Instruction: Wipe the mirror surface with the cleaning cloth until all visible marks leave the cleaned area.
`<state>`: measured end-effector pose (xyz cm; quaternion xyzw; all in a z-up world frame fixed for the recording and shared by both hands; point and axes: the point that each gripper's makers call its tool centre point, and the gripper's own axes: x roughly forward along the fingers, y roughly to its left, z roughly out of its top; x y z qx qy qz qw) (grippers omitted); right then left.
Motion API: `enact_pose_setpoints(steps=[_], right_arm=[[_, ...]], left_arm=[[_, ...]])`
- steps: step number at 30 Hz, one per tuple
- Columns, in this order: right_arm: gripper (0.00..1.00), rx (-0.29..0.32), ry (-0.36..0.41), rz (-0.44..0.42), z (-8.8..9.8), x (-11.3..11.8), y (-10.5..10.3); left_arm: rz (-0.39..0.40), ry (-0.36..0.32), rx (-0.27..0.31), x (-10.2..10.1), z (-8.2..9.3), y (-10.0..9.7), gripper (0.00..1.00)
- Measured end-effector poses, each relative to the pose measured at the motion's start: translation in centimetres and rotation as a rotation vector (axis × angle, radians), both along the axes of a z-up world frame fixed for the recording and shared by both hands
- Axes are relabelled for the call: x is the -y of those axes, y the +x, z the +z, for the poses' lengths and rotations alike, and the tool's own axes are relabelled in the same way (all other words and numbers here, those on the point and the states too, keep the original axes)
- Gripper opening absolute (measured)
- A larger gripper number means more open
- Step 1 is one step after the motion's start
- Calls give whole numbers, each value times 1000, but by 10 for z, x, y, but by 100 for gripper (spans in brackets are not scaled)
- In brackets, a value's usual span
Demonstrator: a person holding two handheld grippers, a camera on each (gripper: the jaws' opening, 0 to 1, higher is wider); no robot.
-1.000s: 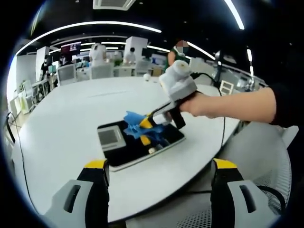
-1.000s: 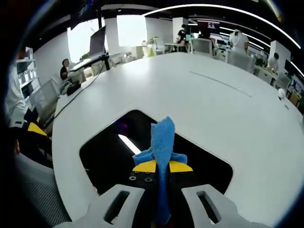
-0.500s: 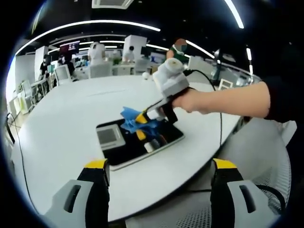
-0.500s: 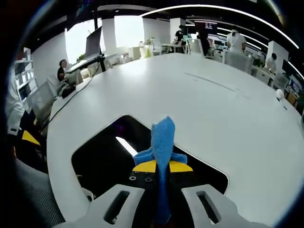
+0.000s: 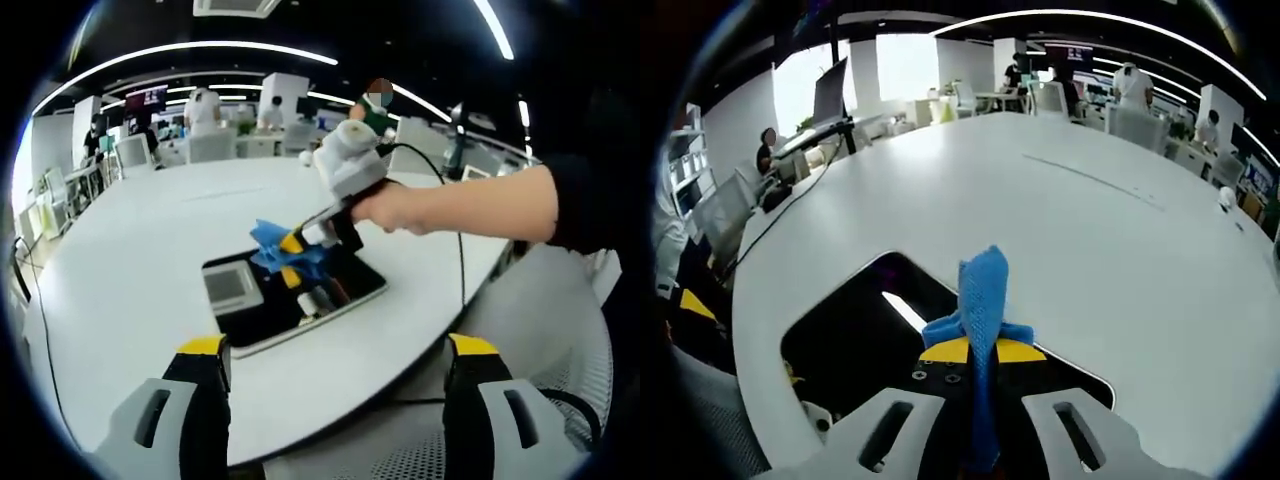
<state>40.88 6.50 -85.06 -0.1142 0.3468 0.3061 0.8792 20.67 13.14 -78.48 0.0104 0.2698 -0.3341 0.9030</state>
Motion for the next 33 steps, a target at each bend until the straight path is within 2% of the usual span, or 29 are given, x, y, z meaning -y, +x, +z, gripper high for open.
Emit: enact_pose_setpoints(steps=[33], right_arm=[[2, -4, 13, 10, 1, 1, 2]], left_arm=[[-4, -10, 4, 1, 2, 0, 87]])
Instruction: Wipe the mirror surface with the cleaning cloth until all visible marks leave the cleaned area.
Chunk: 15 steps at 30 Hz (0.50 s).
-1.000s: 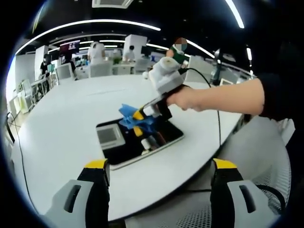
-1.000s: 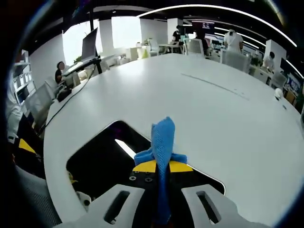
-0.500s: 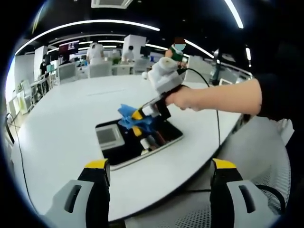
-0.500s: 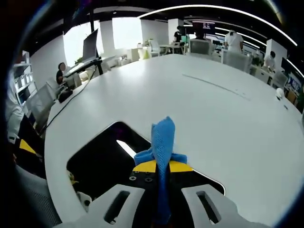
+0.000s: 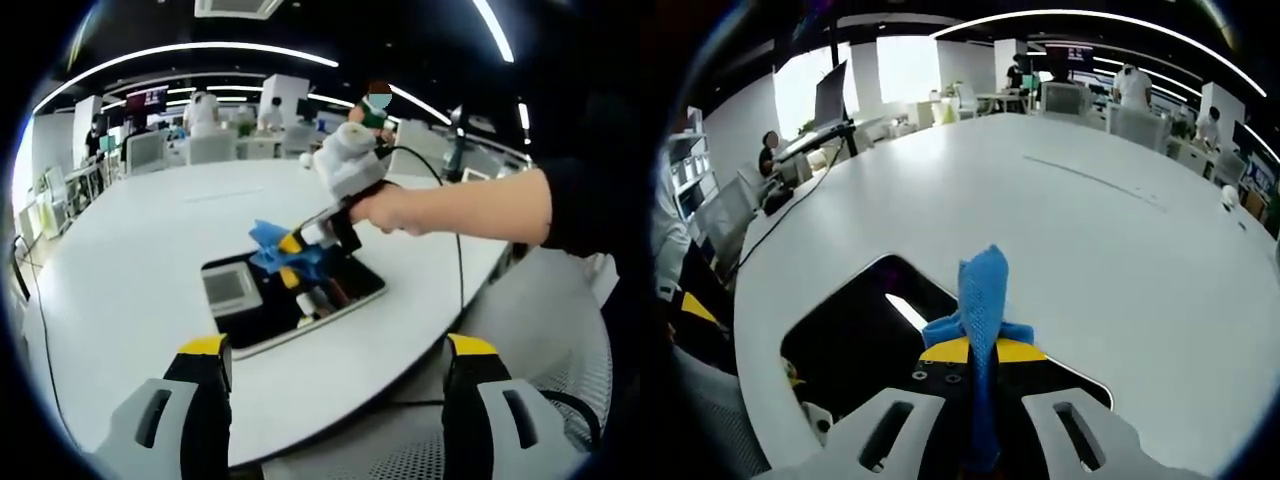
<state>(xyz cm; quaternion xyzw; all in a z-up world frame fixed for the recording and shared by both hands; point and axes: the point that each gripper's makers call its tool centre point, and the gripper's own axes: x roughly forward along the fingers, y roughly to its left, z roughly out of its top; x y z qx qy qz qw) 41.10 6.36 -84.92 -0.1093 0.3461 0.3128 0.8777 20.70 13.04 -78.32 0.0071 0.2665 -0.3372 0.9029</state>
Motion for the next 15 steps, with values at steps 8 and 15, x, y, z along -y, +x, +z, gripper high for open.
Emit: enact_pose_setpoints(steps=[8, 15], right_arm=[[2, 1, 1, -21, -1, 12, 0], [2, 1, -3, -29, -1, 18, 0]], left_arm=[[0, 2, -1, 0, -1, 0, 87], [5, 1, -1, 0, -1, 0, 87]])
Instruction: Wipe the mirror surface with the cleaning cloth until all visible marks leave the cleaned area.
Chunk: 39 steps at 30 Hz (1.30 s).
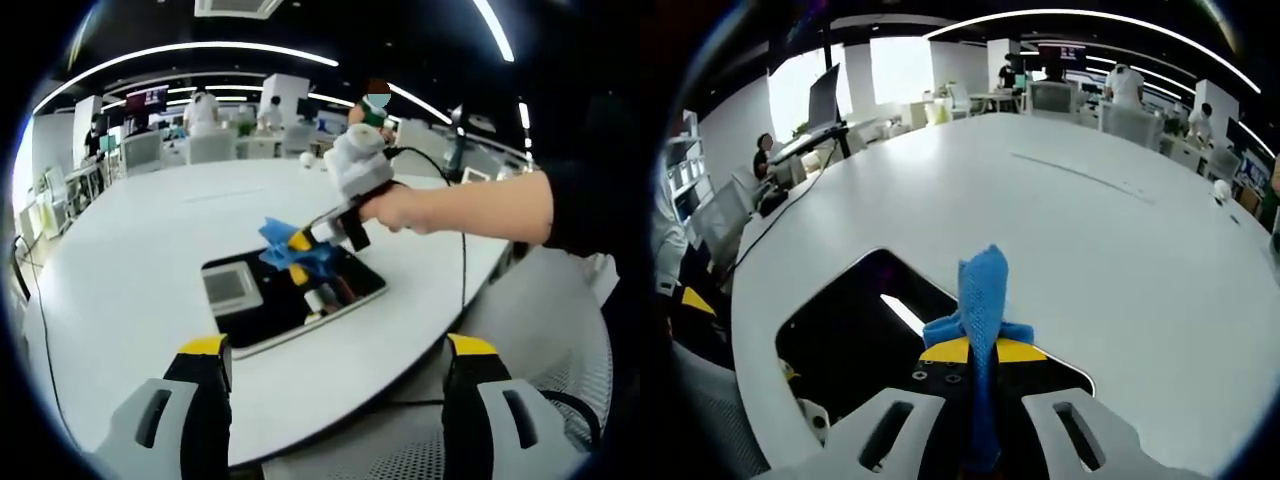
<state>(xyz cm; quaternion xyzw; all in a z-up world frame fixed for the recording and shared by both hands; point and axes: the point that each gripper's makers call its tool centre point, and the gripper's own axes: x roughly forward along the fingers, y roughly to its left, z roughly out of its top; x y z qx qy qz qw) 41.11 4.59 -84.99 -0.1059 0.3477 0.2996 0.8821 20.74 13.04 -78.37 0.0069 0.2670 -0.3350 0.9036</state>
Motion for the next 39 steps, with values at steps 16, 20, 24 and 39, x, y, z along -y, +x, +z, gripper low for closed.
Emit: enact_pose_setpoints(steps=[16, 20, 24, 39], right_arm=[[2, 2, 0, -36, 0, 18, -2], [2, 1, -4, -35, 0, 18, -2], [2, -3, 1, -40, 0, 18, -2], [2, 9, -4, -44, 0, 19, -13]], left_arm=[[3, 2, 0, 0, 0, 0, 87], [4, 1, 0, 0, 0, 0, 87], [4, 0, 0, 0, 0, 0, 87], [5, 2, 0, -1, 0, 0, 85]])
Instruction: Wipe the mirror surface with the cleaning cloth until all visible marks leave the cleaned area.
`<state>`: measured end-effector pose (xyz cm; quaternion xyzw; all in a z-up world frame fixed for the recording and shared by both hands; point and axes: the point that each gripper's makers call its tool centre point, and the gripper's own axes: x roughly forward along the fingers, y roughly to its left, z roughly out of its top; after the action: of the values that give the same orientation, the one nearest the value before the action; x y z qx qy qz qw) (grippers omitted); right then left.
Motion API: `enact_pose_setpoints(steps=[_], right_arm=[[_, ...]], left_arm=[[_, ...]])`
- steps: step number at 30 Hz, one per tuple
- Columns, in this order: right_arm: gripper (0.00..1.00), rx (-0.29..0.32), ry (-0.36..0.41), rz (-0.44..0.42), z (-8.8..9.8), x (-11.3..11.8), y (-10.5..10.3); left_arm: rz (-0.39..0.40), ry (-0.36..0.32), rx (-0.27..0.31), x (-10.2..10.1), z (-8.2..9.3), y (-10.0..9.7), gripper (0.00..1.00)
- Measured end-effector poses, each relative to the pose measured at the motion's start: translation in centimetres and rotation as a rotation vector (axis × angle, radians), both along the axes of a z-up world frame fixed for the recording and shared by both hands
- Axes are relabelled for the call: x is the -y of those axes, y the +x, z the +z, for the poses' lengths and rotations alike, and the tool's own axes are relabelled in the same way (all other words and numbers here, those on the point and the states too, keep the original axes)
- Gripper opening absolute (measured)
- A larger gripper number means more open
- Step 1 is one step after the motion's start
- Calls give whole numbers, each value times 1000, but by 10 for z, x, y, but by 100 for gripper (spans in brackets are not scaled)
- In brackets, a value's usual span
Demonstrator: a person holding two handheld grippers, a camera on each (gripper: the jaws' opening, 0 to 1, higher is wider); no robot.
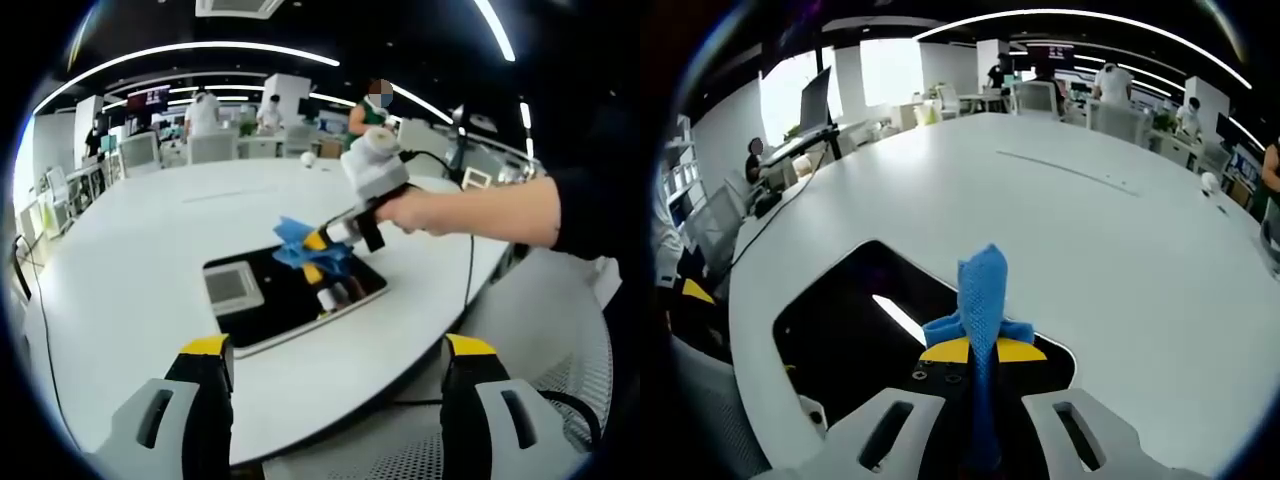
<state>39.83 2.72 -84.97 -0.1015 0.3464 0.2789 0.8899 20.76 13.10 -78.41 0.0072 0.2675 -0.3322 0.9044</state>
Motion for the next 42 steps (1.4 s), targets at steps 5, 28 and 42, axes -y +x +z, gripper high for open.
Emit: enact_pose_setpoints(steps=[5, 28, 42], right_arm=[[2, 4, 1, 1, 0, 1, -5], [2, 5, 19, 8, 0, 1, -40], [2, -6, 27, 12, 0, -1, -61]], left_arm=[[-2, 0, 0, 0, 0, 0, 85], [0, 0, 6, 0, 1, 0, 83], [18, 6, 27, -2, 3, 2, 89]])
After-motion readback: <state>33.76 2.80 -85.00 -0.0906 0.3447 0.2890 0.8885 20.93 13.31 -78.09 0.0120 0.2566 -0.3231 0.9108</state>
